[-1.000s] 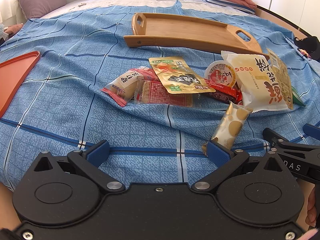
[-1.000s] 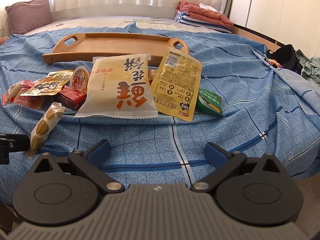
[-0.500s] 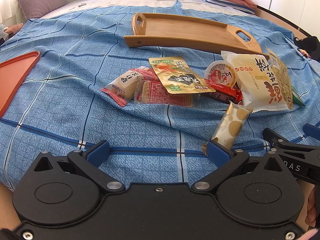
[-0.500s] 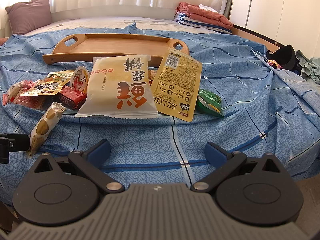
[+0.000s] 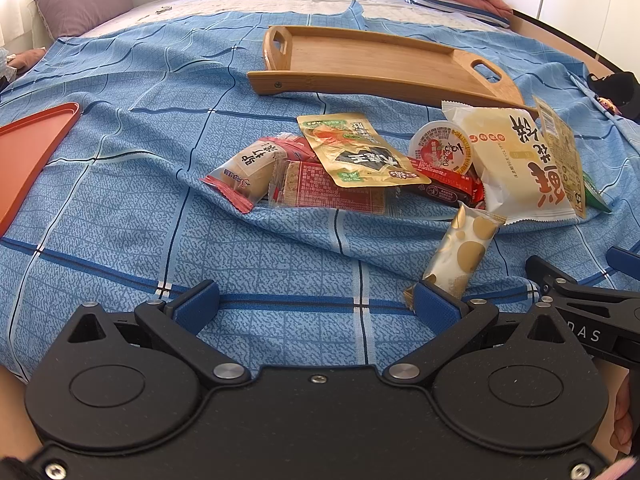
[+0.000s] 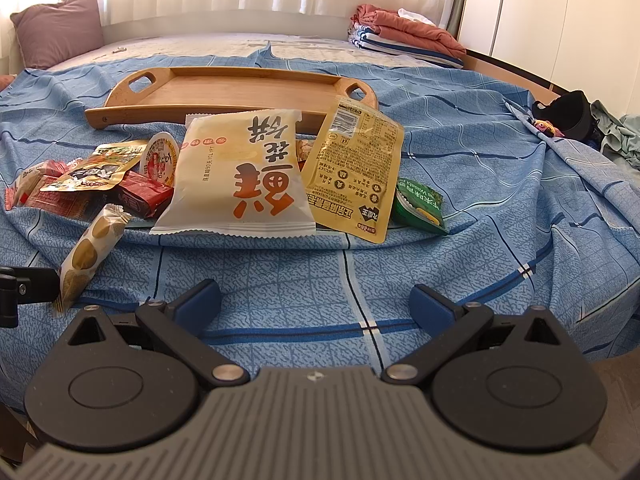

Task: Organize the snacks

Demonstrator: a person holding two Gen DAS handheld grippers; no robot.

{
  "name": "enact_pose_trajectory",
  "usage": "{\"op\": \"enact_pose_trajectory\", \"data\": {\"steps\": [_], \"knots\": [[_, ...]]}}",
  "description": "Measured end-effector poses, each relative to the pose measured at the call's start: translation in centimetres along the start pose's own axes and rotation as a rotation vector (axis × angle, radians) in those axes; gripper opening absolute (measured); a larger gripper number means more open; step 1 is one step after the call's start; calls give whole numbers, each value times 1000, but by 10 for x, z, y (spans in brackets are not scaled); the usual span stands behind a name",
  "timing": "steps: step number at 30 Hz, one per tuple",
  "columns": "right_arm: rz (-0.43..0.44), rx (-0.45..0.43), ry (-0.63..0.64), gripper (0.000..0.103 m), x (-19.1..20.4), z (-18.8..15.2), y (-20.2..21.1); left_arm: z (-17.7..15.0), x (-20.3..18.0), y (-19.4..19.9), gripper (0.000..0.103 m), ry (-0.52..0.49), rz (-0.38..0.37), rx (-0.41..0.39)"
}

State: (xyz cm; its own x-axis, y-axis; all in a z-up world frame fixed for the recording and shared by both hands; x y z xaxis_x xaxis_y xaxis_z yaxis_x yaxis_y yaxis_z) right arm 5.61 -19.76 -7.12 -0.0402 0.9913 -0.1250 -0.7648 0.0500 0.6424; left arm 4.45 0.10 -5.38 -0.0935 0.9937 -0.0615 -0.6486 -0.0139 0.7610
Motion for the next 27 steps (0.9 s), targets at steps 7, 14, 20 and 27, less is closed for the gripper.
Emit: {"op": "enact_pose_trajectory", "data": {"steps": [7, 14, 20, 27], "knots": [[0, -4, 2, 103, -1, 0, 1, 0, 0, 0, 103, 0, 1, 0], [-7, -2, 18, 103, 0, 2, 2, 1, -1, 0, 103, -7, 12, -10], [-3, -7, 26, 103, 0, 3, 2, 2, 0, 0, 103, -18, 2, -26], [-58, -10, 128, 103, 12, 8, 4, 4, 0, -2, 103, -53, 37, -44]]}}
Point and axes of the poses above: each gripper's, at about its wrist camera, not at the fingertips, and y roughly against the way its jaws point, x to its left, z to its top, the point moved 7 cm from there along -y, roughly the way its jaws point, and after that the axes turned 2 degrees about y, right-handed, at the moved point
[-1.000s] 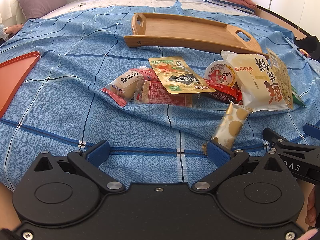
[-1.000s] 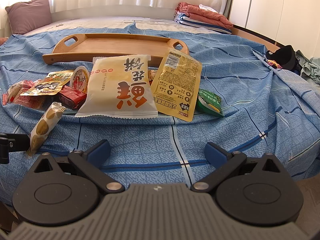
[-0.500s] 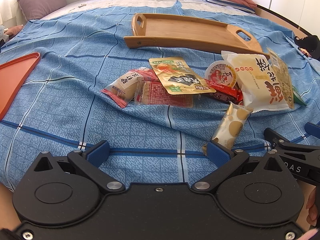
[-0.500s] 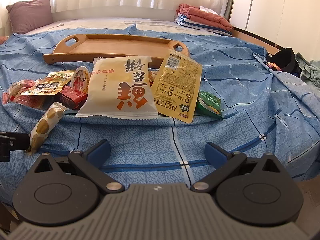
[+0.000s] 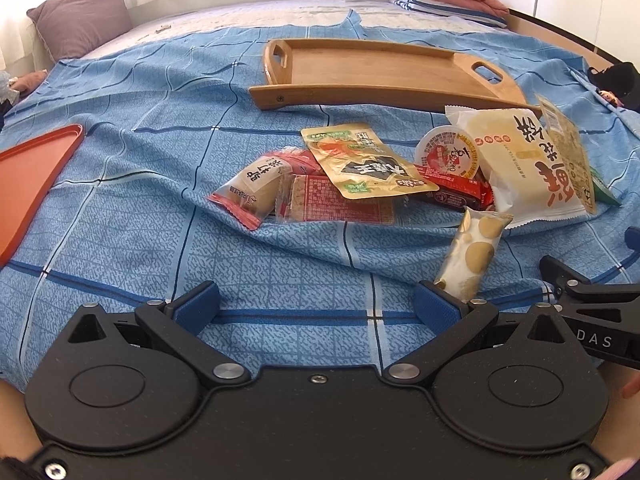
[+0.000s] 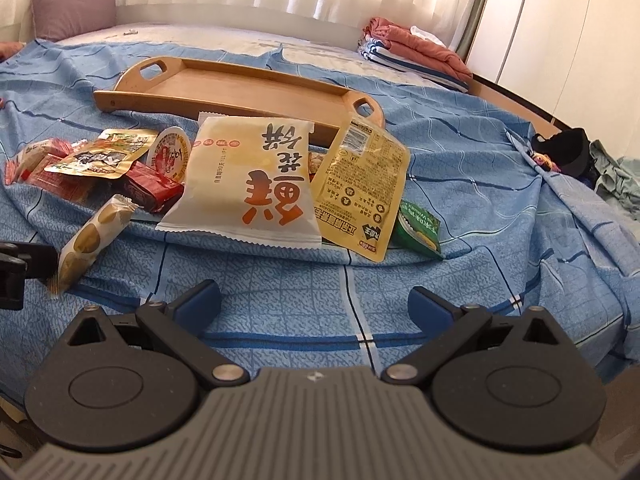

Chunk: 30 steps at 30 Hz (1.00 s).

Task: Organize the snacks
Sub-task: 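Grasp the cream biscuit stick with the left gripper while the right grasps the gold packet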

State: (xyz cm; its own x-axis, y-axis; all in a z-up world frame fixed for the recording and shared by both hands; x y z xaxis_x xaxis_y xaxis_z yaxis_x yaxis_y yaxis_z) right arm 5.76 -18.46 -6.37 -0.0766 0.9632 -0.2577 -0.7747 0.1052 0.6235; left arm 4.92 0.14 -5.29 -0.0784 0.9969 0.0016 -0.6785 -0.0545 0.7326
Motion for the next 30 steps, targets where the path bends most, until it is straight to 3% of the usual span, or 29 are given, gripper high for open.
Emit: {"op": "enact_pose_trajectory", "data": {"steps": [10, 13, 17, 21, 24, 26, 30], "knots": [[113, 82, -102, 103, -16, 1, -8, 8, 2, 7, 103, -14, -14, -4], [143, 67, -122, 103, -23, 6, -4, 12, -1, 18, 103, -23, -50, -40], [131, 5, -165, 103, -41, 19, 3, 17, -11, 37, 101, -56, -125, -146], [128, -31, -207, 97, -58, 35, -1, 17, -26, 43, 101, -67, -176, -151], [111, -46, -224, 91, -68, 46, -10, 12, -39, 45, 88, -86, -211, -145], [92, -50, -220, 89, -72, 51, -17, 8, -49, 46, 68, -120, -217, -146], [116, -36, -240, 88, -75, 60, -33, 5, -63, 44, 54, -193, -211, -150]]}}
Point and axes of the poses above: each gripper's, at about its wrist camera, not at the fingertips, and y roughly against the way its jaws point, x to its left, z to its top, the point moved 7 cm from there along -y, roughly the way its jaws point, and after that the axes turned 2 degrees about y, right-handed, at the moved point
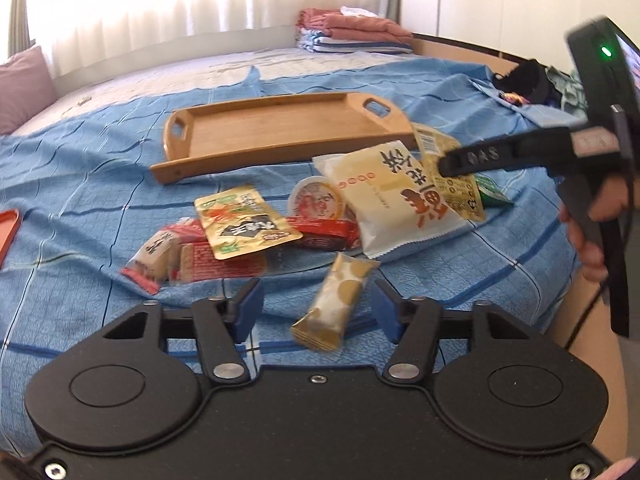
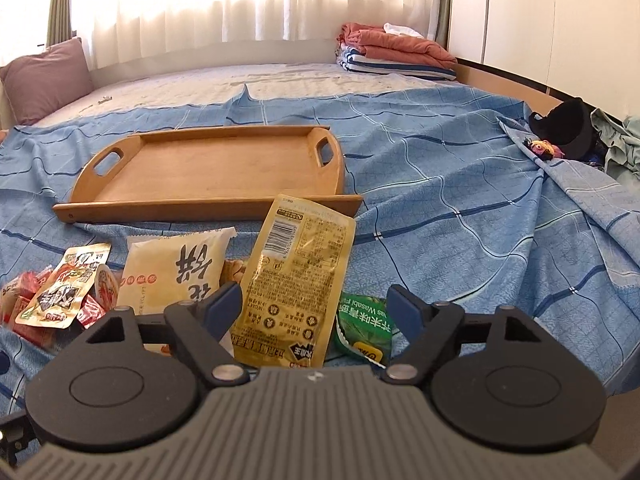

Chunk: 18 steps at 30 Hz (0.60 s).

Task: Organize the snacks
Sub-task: 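Grasp the cream biscuit stick with the left gripper while the right grasps the gold packet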

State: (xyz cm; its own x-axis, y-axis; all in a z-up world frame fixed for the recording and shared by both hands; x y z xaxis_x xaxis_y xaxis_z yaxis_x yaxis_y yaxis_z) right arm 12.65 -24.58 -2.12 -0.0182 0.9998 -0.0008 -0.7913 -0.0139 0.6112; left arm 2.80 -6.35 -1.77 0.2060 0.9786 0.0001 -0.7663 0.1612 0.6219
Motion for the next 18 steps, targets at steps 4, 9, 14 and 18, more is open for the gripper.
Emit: {"op": "enact_pose_trajectory", "data": {"steps": [4, 9, 14, 18], "knots": [[14, 15, -57, 88, -5, 5, -17, 0, -3, -10, 53, -14, 6, 20], [36, 32, -79, 88, -8, 12, -35, -3, 0, -23, 52, 7, 4, 50], [50, 61, -97, 89, -8, 17, -52, -8, -4, -28, 32, 17, -47, 73], [54, 111, -115, 89, -10, 21, -65, -5, -6, -29, 21, 23, -59, 71]]}}
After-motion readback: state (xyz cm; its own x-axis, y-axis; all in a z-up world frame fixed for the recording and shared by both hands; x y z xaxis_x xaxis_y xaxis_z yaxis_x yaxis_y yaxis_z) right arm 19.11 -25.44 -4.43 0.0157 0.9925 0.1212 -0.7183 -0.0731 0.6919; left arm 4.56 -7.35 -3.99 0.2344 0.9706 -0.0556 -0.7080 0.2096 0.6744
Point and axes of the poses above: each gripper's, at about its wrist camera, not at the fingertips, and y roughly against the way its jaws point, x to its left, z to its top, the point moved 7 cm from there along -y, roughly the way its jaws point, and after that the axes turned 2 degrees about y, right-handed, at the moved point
